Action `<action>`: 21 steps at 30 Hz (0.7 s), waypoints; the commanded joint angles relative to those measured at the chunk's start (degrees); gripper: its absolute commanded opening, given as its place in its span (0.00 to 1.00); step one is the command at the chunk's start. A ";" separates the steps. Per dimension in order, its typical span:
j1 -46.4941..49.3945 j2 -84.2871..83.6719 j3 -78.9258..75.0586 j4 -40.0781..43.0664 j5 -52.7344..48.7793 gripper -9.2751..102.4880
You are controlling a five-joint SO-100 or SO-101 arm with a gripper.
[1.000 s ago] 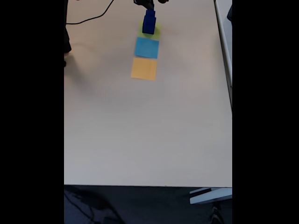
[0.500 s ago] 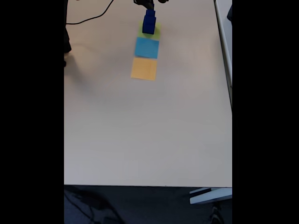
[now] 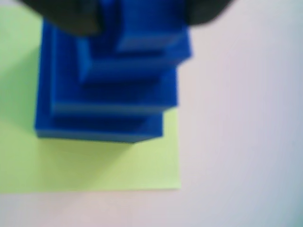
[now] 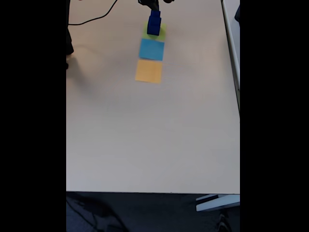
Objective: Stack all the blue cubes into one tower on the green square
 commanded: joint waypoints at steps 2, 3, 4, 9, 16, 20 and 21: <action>-0.09 1.05 -2.02 -2.29 -0.97 0.15; -0.18 1.14 -2.02 -2.29 -1.05 0.15; -0.18 1.14 -2.02 -2.29 -1.05 0.15; -0.18 1.32 -1.93 -2.29 -1.41 0.14; -0.18 1.41 -1.76 -2.29 -1.58 0.12; -0.18 1.41 -1.76 -2.29 -1.58 0.11; -0.18 1.41 -1.76 -2.29 -1.58 0.11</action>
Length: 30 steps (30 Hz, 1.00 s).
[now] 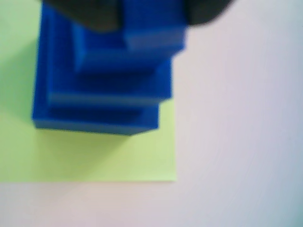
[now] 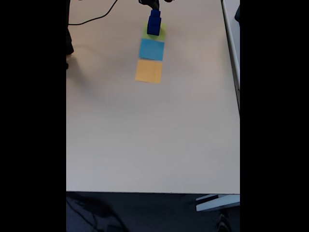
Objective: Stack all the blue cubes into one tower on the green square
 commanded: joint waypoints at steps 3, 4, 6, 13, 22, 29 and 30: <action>-0.18 1.41 -1.76 -1.41 -0.53 0.11; -0.18 1.41 -1.76 -1.32 -0.53 0.11; -0.18 1.41 -1.67 -1.32 -0.53 0.11; -0.35 1.85 -0.70 -1.05 -0.44 0.10; -0.18 3.43 0.97 -1.05 -1.14 0.10; -0.18 3.69 1.41 -0.97 -1.05 0.10; -0.18 3.69 1.41 -0.97 -1.05 0.10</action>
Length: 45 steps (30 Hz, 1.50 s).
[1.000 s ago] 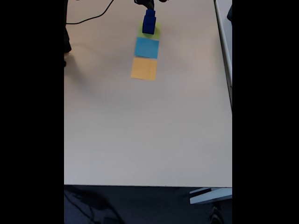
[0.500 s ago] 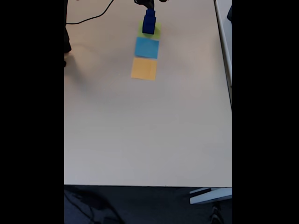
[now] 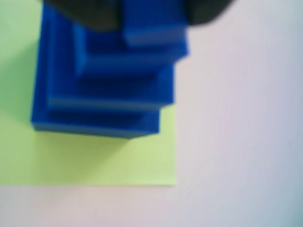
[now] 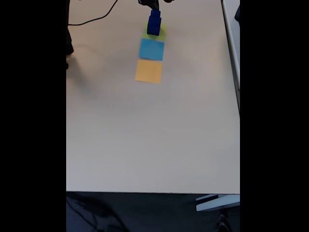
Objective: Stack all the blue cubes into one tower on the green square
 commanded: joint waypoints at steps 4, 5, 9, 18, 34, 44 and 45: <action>-0.26 3.96 0.35 -0.88 -0.26 0.10; -0.26 4.13 0.62 -0.88 -0.26 0.09; -0.09 4.48 0.88 -0.88 -0.62 0.09; -0.18 4.48 0.88 -0.88 -0.53 0.11; -0.62 5.27 0.26 -0.97 -1.67 0.17; -0.35 6.59 0.18 -0.88 -4.22 0.19; -0.35 6.59 0.18 -0.88 -4.31 0.19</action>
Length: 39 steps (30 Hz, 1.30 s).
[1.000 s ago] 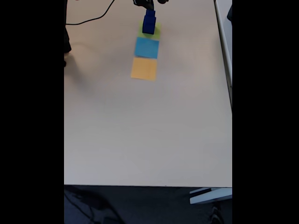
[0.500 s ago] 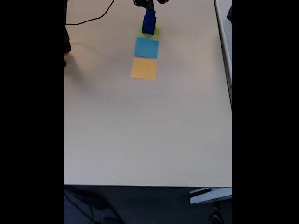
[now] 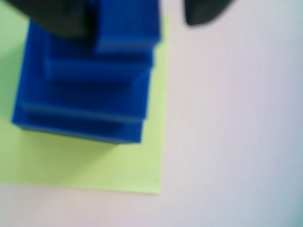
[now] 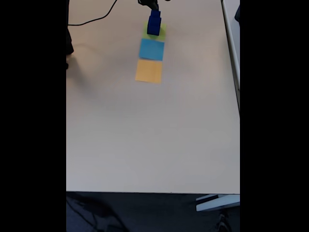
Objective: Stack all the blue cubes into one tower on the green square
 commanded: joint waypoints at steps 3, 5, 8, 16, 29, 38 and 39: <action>0.18 6.42 -0.97 -0.79 -1.23 0.19; 0.09 6.42 -1.41 -0.79 -1.49 0.19; 0.00 7.03 -1.49 -0.79 -1.58 0.19; -0.44 7.29 -3.34 0.18 -2.11 0.19; -1.05 7.73 -9.49 4.92 -3.25 0.19; 0.62 18.28 -10.63 10.72 -11.60 0.19; 0.79 20.21 -10.20 11.69 -12.22 0.19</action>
